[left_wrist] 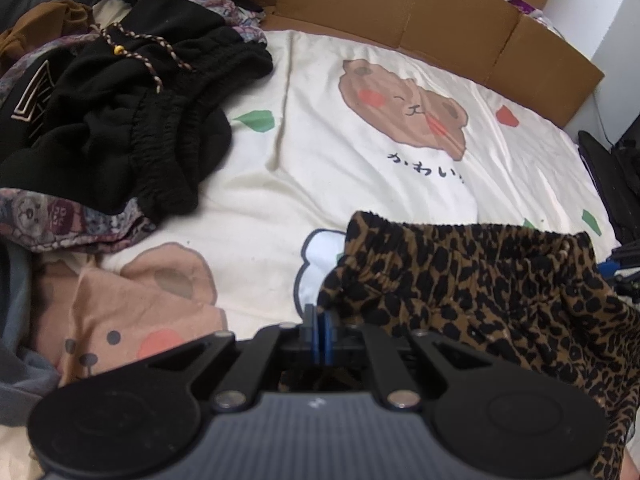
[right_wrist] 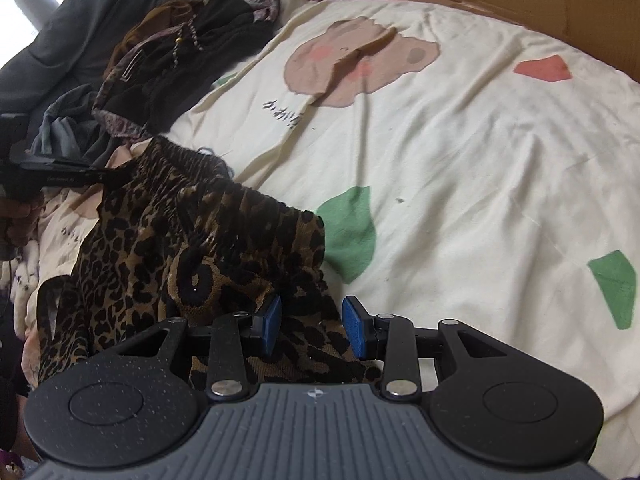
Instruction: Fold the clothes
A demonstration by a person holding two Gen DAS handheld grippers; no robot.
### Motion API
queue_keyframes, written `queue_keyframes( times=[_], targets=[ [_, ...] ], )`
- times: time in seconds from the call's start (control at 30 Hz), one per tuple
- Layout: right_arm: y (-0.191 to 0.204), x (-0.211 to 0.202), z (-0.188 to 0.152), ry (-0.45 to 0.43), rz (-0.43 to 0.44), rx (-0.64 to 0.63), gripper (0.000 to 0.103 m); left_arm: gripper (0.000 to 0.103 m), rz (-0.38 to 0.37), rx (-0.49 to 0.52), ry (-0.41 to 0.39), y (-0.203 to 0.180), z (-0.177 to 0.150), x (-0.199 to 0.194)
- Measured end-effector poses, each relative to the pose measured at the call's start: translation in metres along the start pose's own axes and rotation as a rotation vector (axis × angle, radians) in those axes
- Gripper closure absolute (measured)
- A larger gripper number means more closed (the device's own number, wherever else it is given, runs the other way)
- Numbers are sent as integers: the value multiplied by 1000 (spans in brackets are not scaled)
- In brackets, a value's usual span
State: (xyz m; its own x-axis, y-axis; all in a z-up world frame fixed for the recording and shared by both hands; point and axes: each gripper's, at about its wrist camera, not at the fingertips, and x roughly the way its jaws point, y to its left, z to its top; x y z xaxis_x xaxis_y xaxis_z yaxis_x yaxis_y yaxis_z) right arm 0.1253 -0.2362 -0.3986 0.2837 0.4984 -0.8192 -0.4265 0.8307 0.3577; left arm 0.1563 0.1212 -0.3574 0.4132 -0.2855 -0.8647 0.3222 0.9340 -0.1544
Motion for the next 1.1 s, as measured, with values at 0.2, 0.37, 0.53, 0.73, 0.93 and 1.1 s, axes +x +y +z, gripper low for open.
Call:
queue_keyframes(
  times=[0.2,0.37,0.53,0.73,0.93,1.1],
  targets=[
    [8,19,4,27,-22,-51,62,100,-5,-5,2,1,-1,4],
    [9,30,8,44,-41,-83,56,100,-9,-4,6,1,-2,7],
    [11,33,8,42,-35,-94,56,100,-18,-10,12,1,-1,11],
    [11,23,9,23,-45,-83,94,101,-18,-10,-16,0,4,4],
    [1,-6,14,-52,-163,-70,97,101,-16,-8,-95,-4,14,-13],
    [-8,-27,22,-120,-263,-82,99,101,-15,-12,-150,-6,23,-19]
  ],
)
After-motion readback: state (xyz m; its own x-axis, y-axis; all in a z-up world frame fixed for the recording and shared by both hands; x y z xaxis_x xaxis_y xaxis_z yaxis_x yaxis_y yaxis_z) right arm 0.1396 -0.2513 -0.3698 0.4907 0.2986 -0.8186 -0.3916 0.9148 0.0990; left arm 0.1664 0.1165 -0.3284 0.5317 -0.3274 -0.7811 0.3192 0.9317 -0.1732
